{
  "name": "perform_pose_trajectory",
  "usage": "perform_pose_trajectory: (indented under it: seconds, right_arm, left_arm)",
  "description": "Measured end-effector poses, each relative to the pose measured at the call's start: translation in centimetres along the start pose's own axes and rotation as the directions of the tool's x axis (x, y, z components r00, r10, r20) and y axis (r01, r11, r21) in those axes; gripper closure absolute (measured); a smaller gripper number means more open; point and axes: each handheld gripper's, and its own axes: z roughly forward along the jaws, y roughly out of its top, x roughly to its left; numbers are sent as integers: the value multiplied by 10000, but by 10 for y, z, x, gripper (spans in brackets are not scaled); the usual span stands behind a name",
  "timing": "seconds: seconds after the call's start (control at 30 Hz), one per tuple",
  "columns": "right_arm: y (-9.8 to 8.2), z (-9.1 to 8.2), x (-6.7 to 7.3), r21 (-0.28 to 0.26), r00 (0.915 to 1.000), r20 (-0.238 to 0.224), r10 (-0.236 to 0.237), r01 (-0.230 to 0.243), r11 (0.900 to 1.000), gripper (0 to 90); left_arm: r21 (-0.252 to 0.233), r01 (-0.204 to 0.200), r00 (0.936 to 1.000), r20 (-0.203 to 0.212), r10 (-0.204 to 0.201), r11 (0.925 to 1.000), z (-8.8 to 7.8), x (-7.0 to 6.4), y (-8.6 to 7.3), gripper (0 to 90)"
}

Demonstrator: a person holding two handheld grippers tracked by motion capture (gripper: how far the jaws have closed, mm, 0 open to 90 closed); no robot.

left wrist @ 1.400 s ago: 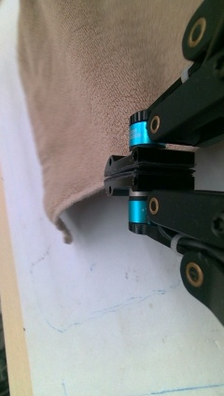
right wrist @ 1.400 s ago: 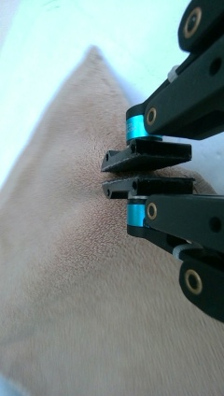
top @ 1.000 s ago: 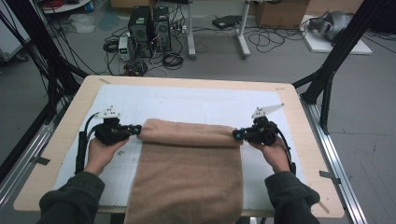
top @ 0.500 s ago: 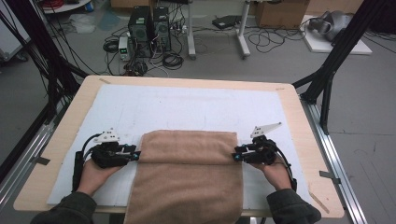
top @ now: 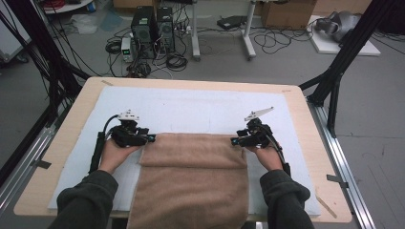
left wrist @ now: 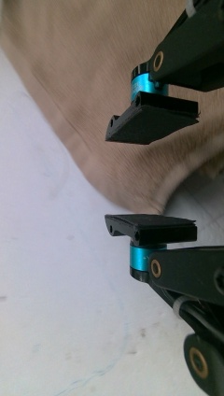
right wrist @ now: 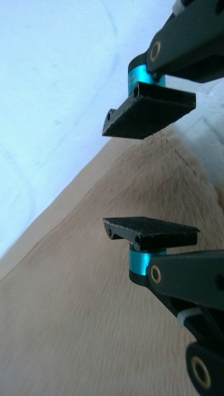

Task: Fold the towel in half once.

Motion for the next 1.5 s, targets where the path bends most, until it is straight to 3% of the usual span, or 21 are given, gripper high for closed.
perform_pose_trajectory:
  seconds: [0.07,0.1,0.13,0.17,0.2,0.27,0.43,0.57,0.67,0.7,0.73,0.77,0.83,0.87,0.93,1.0,1.1,1.17,1.27,1.37,1.5]
  right_arm:
    - [-2,9,-2,385,10000,35,-63,61,9992,516]
    - [-3,10,-2,363,9999,102,-129,125,9993,576]
    - [-4,10,-1,373,9998,44,-202,201,9991,644]
    - [-4,11,1,408,9995,92,-310,306,9987,670]
    - [-4,11,1,425,9993,70,-376,373,9984,775]
    - [-5,9,2,528,9993,-256,-276,289,9982,829]
    - [-4,-5,8,118,9960,-753,-490,500,9987,840]
    - [-2,-30,24,-374,9901,-1034,-947,913,9951,839]
    - [-8,-58,45,-860,9798,-1240,-1568,1468,9854,838]
    - [-12,-68,53,-1116,9718,-1535,-1789,1628,9803,835]
    - [-18,-77,62,-1499,9560,-2135,-2014,1716,9737,829]
    - [-24,-86,71,-1892,9393,-2587,-2253,1795,9654,810]
    - [-32,-96,82,-2281,9177,-3216,-2332,1640,9597,735]
    - [-34,-98,85,-2451,9131,-3307,-2385,1610,9560,722]
    - [-35,-95,85,-2268,9226,-3116,-2274,1602,9607,677]
    - [-35,-86,78,-1896,9392,-2787,-2006,1509,9702,662]
    - [-33,-69,64,-1305,9662,-1924,-1715,1481,9803,585]
    - [-31,-58,55,-1053,9767,-1390,-1633,1494,9832,543]
    - [-30,-43,45,-653,9853,-704,-1559,1514,9863,492]
    - [-31,-30,37,-369,9873,-598,-1473,1452,9887,455]
    - [-33,-16,32,191,9883,-497,-1439,1450,9892,446]
  left_arm:
    - [301,20,9996,298,-29,9995,5,3,-3,609]
    - [259,-158,9996,258,152,9995,5,3,-4,667]
    - [135,-156,9981,590,148,9998,4,3,-4,754]
    - [109,-266,9974,669,258,9996,3,3,-4,814]
    - [88,-372,9973,635,366,9993,2,2,-3,828]
    - [-18,-409,9969,670,409,9992,-1,1,-3,839]
    - [-843,-576,9954,713,637,9948,-23,-8,0,839]
    - [-1393,-935,9916,759,1048,9858,-49,-22,-7,826]
    - [-2022,-1089,9824,1275,1364,9733,-77,-41,-26,829]
    - [-2237,-1144,9733,1698,1543,9679,-88,-48,-35,828]
    - [-2418,-1229,9638,2022,1738,9625,-97,-56,-45,814]
    - [-2382,-1296,9601,2125,1818,9625,-102,-61,-53,761]
    - [-2280,-1288,9623,2063,1772,9651,-106,-67,-63,610]
    - [-2304,-1335,9602,2107,1834,9639,-106,-68,-65,604]
    - [-2317,-1327,9609,2081,1824,9637,-103,-67,-64,596]
    - [-2183,-1329,9687,1775,1732,9668,-96,-64,-60,572]
    - [-1710,-1534,9793,1050,1728,9733,-80,-58,-52,544]
    - [-1386,-1756,9812,557,1847,9746,-68,-53,-46,526]
    - [-1169,-1655,9855,185,1688,9793,-52,-45,-38,516]
    - [-818,-1507,9886,-114,1503,9852,-34,-36,-33,491]
    - [-129,-928,9955,-200,925,9956,-15,-26,-34,387]
